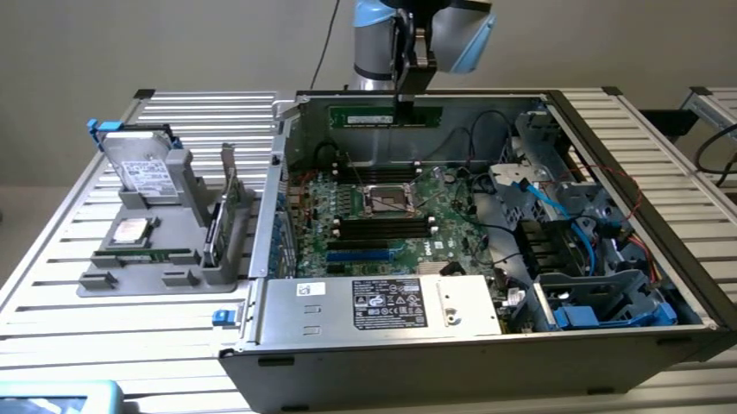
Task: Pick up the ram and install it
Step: 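Pick up the ram and move it above insertion slot, then insert the ram into the slot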
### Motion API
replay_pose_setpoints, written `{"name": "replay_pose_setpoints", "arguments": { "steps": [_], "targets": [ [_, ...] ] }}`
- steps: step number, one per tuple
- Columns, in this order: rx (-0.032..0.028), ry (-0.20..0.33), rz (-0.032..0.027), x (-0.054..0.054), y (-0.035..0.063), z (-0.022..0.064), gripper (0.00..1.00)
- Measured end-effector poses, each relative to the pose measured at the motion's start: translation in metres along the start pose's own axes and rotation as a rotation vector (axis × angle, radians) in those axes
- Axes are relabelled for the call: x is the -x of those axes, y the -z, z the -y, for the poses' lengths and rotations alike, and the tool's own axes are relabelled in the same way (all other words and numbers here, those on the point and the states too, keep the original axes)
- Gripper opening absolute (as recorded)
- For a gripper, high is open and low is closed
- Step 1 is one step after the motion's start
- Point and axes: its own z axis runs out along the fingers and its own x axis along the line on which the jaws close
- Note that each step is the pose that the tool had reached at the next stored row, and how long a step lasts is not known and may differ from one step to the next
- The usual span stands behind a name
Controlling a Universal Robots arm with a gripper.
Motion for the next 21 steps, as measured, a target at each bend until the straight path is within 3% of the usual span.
{"name": "replay_pose_setpoints", "arguments": {
  "steps": [12,16,21],
  "targets": [
    [0.0001,0.0,-0.0001,0.0,0.0,0.0,0.13],
    [-0.0001,0.0,-0.0009,0.0,-0.004,0.0,0.13],
    [-0.0054,0.0,-0.002,0.001,-0.0111,0.0001,0.13]
  ]
}}
